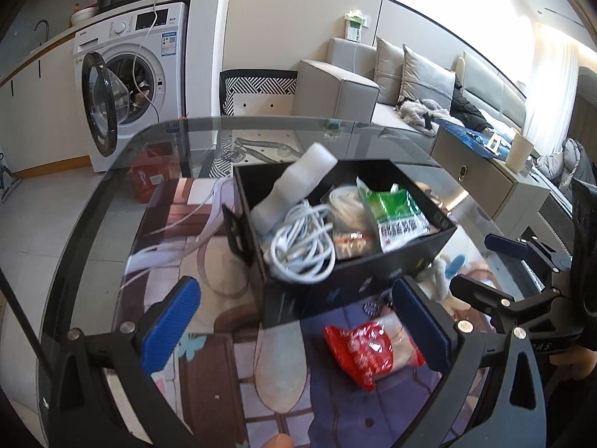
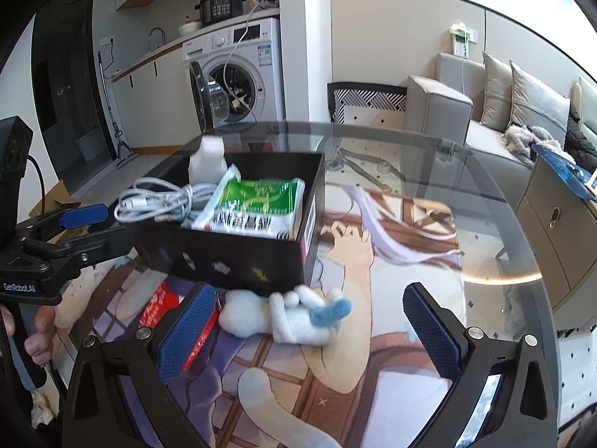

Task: Organize soft objects
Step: 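Move the left gripper to the red packet while the right gripper approaches the plush toy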

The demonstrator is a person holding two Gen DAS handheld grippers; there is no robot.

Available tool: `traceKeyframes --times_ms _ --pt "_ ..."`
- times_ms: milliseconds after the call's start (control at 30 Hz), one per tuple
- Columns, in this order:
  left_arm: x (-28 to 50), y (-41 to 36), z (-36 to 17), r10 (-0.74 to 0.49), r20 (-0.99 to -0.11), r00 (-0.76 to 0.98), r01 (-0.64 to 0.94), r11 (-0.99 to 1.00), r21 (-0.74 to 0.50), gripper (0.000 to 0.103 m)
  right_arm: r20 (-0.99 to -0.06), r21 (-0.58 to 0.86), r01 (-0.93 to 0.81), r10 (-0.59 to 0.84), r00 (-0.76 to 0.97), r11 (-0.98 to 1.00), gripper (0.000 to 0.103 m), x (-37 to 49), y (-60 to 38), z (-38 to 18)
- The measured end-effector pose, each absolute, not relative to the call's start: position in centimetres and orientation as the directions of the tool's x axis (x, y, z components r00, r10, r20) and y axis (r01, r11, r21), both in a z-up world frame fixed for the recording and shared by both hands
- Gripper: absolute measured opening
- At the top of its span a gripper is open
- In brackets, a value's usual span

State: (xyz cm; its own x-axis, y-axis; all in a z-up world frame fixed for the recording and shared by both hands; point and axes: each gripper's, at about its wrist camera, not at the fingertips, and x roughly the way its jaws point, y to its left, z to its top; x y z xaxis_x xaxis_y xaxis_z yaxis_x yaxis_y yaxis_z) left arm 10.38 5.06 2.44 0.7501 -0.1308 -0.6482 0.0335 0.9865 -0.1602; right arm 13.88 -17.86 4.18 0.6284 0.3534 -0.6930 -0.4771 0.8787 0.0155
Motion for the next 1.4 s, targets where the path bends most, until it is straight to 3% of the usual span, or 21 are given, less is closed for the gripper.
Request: traceKeyframes --times_ms 900,1400 --pt "9.1 5.6 -0.1 -0.124 -0.690 0.713 0.006 0.985 -0.170 0.103 -0.802 0.104 -0.473 0.355 0.481 0.875 0.102 16.0 -16.3 0.5" --pt "9.2 5.5 -0.1 -0.125 -0.697 0.706 0.003 0.985 -0.174 0.103 -0.833 0.029 -0.463 0.277 0.479 0.886 0.102 17.9 -14.5 -0.2"
